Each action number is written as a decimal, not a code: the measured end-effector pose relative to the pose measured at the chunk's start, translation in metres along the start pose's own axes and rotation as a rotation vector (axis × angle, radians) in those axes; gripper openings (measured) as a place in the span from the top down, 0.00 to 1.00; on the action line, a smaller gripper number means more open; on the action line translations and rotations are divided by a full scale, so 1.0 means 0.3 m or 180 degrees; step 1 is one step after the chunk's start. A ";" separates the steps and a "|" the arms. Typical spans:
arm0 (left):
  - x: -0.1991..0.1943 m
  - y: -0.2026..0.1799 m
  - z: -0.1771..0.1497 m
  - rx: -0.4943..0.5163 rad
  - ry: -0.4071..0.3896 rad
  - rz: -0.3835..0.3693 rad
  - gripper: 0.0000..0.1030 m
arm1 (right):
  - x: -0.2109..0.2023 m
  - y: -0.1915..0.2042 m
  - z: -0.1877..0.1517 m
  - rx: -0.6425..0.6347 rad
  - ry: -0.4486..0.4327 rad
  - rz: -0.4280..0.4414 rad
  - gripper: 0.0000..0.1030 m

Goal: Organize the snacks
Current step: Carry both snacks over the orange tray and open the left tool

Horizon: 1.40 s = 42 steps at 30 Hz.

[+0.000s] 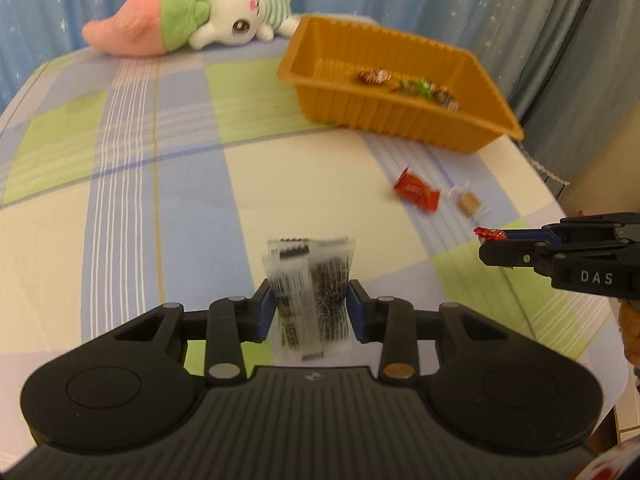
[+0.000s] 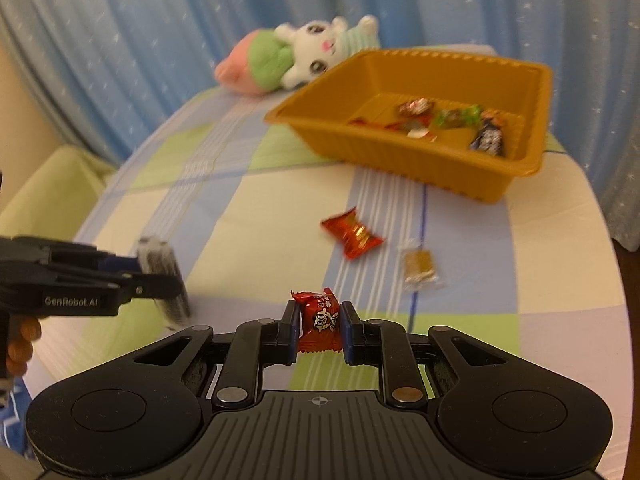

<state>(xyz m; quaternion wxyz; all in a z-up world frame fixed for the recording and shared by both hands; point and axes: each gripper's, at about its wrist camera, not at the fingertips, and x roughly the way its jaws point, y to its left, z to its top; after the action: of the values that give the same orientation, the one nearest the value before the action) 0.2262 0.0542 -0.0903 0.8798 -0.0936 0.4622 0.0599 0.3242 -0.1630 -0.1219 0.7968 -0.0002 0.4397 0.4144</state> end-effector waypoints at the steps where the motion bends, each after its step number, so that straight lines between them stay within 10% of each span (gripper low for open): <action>1: -0.006 -0.004 0.011 0.0008 -0.0030 -0.0008 0.67 | -0.010 -0.006 0.009 0.0030 -0.0039 -0.0004 0.80; 29: -0.017 -0.103 0.445 0.0407 -0.0775 -0.0070 0.67 | -0.081 -0.128 0.342 0.0118 -0.0813 -0.0207 0.80; 42: 0.180 -0.126 0.674 0.0527 -0.0668 0.0052 0.67 | 0.064 -0.214 0.536 0.0207 -0.0890 -0.0309 0.80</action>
<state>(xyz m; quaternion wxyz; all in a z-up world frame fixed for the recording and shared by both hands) 0.4264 0.0628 -0.0184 0.9275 -0.0101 0.3717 0.0382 0.4845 -0.1339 -0.0601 0.8689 0.0620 0.3371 0.3570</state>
